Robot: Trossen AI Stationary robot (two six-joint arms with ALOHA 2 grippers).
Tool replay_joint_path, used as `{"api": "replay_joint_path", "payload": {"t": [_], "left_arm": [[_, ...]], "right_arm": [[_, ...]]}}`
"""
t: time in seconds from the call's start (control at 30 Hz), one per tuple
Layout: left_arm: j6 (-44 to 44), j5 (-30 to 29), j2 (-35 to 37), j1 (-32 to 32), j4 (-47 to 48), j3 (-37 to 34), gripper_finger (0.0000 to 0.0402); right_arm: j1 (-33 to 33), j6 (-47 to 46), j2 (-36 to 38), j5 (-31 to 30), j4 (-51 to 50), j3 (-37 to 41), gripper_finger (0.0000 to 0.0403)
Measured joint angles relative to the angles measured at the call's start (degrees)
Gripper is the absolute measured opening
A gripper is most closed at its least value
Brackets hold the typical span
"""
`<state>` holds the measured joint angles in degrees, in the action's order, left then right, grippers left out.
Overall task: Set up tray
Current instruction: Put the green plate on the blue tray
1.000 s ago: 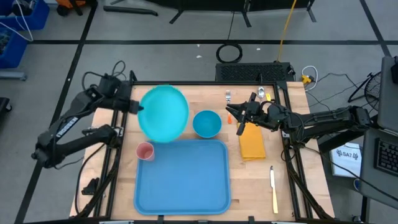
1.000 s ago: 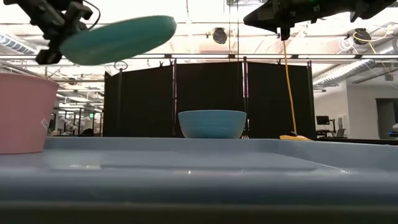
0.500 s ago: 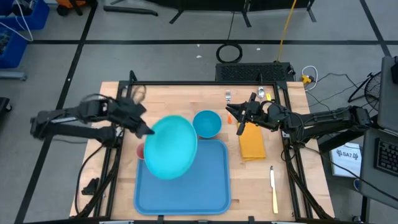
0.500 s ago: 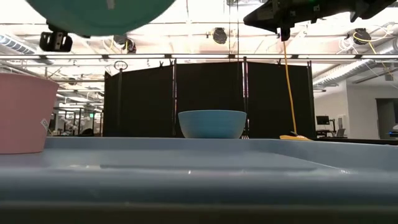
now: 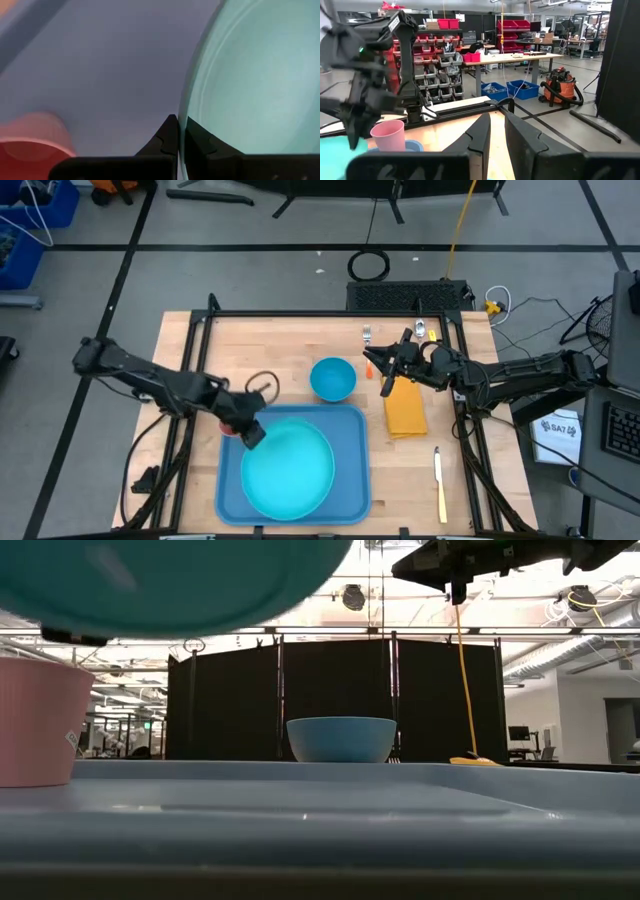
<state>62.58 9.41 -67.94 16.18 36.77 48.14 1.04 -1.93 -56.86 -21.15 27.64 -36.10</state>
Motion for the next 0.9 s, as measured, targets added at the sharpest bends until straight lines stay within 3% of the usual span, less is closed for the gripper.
{"api": "replay_joint_path", "payload": {"t": [0.4, 0.9], "left_arm": [[2.50, 1.44, -8.99, 3.05, 3.41, -0.02, 0.0006], [6.93, 0.38, -12.68, 7.21, 5.61, 0.17, 0.0006]], "right_arm": [[0.00, -0.65, -0.01, 0.17, 0.45, 0.00, 0.0047], [0.00, -1.64, -0.01, 0.36, 0.92, 0.00, 0.0047]]}}
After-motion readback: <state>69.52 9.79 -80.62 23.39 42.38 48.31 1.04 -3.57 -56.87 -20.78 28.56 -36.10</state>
